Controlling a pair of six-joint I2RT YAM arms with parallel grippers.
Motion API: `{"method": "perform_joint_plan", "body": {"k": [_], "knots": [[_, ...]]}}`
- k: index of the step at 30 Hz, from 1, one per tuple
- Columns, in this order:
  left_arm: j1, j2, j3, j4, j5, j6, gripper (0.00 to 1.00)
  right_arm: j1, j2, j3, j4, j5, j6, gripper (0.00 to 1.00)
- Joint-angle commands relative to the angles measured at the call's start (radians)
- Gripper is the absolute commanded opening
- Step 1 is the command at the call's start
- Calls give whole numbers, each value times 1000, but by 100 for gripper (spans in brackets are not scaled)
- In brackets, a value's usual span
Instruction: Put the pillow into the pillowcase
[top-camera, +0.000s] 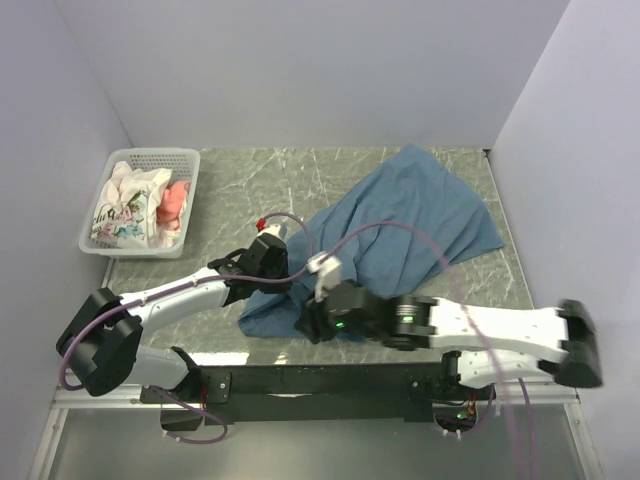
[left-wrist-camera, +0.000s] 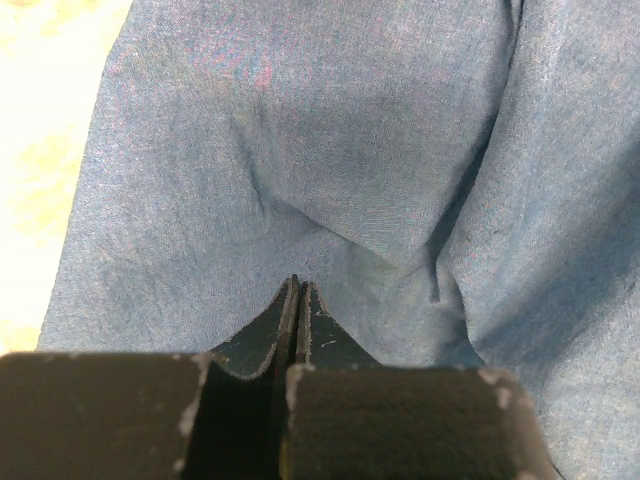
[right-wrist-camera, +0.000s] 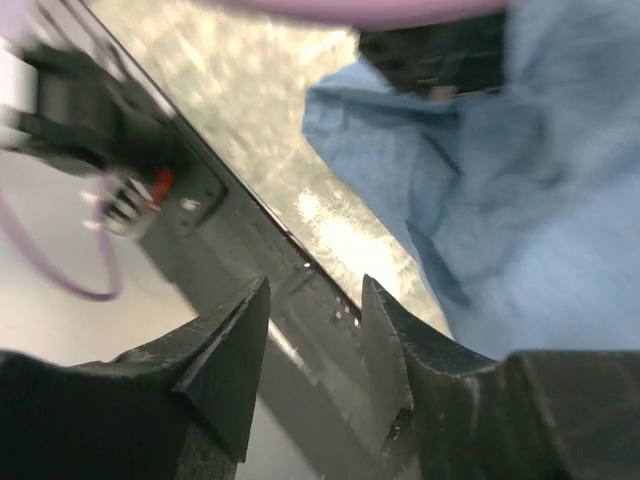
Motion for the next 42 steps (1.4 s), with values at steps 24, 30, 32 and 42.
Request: {"method": "perform_joint_plan", "body": {"k": [24,30,32,42], "knots": [[113,-54,-46,80,91,-47,1,42,627,139,170,345,-119,39],[121,-54,-48,80,90,-46,1,45,610,122,160,355,-119,40],[122,-52,-48,80,90,-46,1,43,636,133,144,344,-123,40],[165,-90,-29,54,49,-70,1,94,674,148,94,307,-96,16]]}}
